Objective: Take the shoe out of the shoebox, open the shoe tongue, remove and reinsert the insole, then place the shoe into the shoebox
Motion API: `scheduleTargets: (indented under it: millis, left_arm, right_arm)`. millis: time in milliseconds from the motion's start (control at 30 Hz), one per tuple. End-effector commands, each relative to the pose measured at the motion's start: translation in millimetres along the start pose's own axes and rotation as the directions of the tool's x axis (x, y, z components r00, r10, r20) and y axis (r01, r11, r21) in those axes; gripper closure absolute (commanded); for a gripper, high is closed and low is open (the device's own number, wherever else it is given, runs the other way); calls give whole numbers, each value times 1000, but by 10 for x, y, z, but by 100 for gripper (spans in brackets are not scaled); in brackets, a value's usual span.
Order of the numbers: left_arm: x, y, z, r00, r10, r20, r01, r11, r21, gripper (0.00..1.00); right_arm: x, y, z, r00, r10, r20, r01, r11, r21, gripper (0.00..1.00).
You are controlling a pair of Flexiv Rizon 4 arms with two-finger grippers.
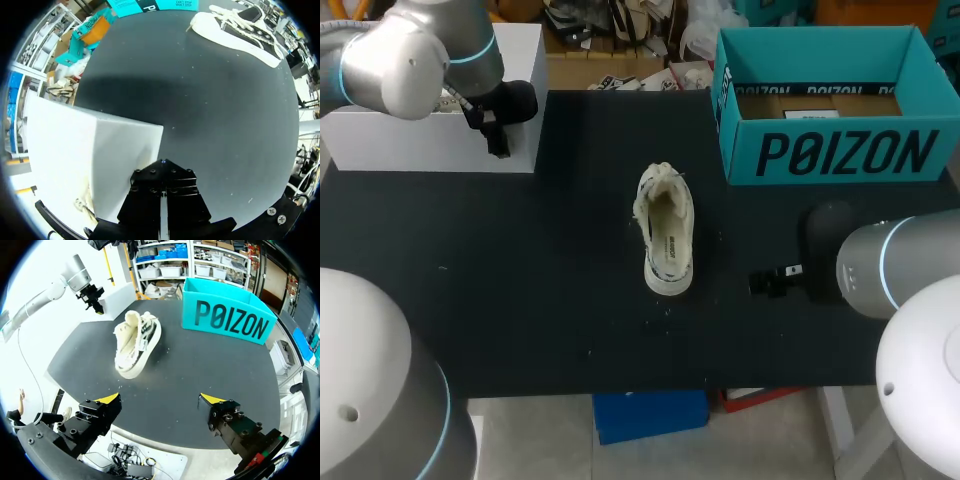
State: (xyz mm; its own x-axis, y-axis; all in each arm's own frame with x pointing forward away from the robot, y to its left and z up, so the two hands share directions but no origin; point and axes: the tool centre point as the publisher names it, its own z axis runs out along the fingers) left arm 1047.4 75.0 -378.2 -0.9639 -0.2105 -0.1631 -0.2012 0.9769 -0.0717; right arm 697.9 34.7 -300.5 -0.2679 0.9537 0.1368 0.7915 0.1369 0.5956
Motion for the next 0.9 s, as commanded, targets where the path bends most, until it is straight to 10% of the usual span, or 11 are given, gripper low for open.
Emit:
scheduleTargets:
  millis: [33,333,667,900]
  left_arm:
    - [-146,-25,36,999,-50,7,50,998,-26,100]
    - [-203,-55,-18,994,-108,14,109,994,-23,100]
    - [361,22,-523,1000,10,13,-9,996,-92,100]
    - [553,233,-959,998,1,64,6,994,-111,77]
  right_arm:
    - [9,-14,5,1000,1,1,-1,1000,-4,0]
    - [9,-14,5,1000,1,1,-1,1000,-4,0]
    - [9,-14,5,1000,1,1,-1,1000,-4,0]
    - [9,-14,5,1000,1,1,-1,1000,-4,0]
